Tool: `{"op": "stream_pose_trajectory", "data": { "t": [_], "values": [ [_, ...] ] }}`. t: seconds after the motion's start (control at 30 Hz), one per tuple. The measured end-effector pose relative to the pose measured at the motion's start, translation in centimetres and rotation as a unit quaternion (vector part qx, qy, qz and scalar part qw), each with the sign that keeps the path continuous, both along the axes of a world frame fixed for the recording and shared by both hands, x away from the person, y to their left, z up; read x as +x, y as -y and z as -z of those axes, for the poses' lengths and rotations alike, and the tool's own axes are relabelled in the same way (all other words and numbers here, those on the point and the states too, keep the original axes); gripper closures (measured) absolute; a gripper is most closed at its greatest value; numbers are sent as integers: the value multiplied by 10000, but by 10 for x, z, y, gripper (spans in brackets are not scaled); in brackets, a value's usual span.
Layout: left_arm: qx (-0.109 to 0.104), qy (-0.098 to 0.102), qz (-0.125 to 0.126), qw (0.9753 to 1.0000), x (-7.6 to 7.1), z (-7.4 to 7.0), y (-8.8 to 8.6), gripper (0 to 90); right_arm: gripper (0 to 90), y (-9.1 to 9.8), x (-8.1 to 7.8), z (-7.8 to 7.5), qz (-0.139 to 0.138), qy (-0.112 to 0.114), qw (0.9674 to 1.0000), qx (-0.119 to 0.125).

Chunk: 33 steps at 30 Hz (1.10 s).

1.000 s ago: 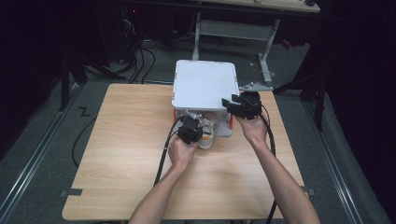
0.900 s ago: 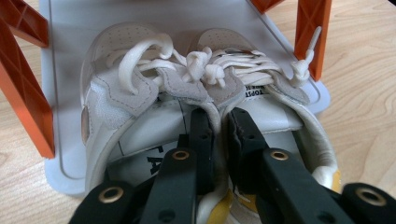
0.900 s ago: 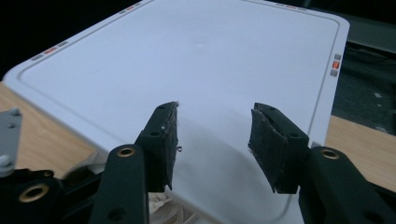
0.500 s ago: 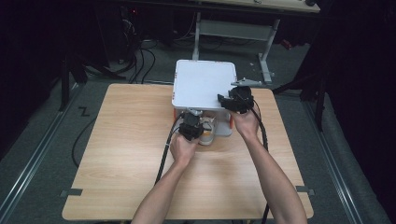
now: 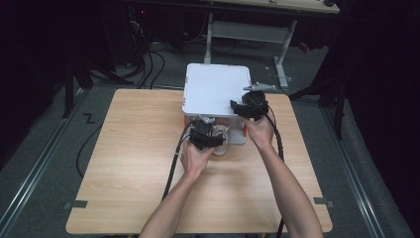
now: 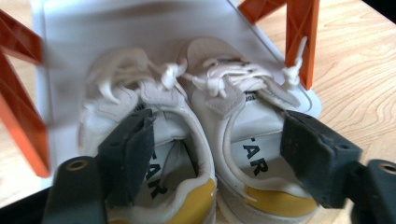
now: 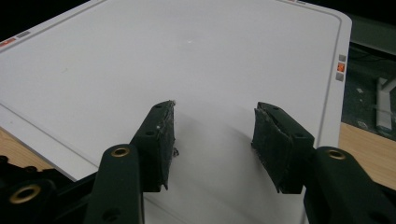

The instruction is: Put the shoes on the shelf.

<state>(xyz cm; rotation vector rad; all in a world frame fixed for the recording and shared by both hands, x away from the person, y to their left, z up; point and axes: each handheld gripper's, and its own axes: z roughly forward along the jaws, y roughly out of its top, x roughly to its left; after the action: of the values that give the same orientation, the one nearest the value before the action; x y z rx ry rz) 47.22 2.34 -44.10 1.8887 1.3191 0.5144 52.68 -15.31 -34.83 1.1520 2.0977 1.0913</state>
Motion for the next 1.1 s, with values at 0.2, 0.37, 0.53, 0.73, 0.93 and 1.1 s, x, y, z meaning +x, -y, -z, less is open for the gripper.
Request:
{"op": "stream_pose_trajectory", "data": {
  "t": [0.2,0.37,0.53,0.73,0.93,1.1],
  "values": [
    [-17,234,91,9997,-12,-16,-4,237,484,0,0,0,-4,-4,10000,-17],
    [-16,239,212,9995,-24,-21,-11,229,484,0,0,0,-14,4,10000,-12],
    [79,132,343,9993,-43,-18,-16,190,484,0,0,0,-24,7,10000,-8],
    [215,-51,360,9991,-58,-6,-13,153,485,0,0,0,-28,10,10000,-9],
    [559,-451,123,9973,-50,9,-4,104,487,0,0,0,-16,25,10000,-10],
    [568,-525,-44,9970,-43,13,1,98,487,0,0,1,-24,30,10000,-20]
  ]
}}
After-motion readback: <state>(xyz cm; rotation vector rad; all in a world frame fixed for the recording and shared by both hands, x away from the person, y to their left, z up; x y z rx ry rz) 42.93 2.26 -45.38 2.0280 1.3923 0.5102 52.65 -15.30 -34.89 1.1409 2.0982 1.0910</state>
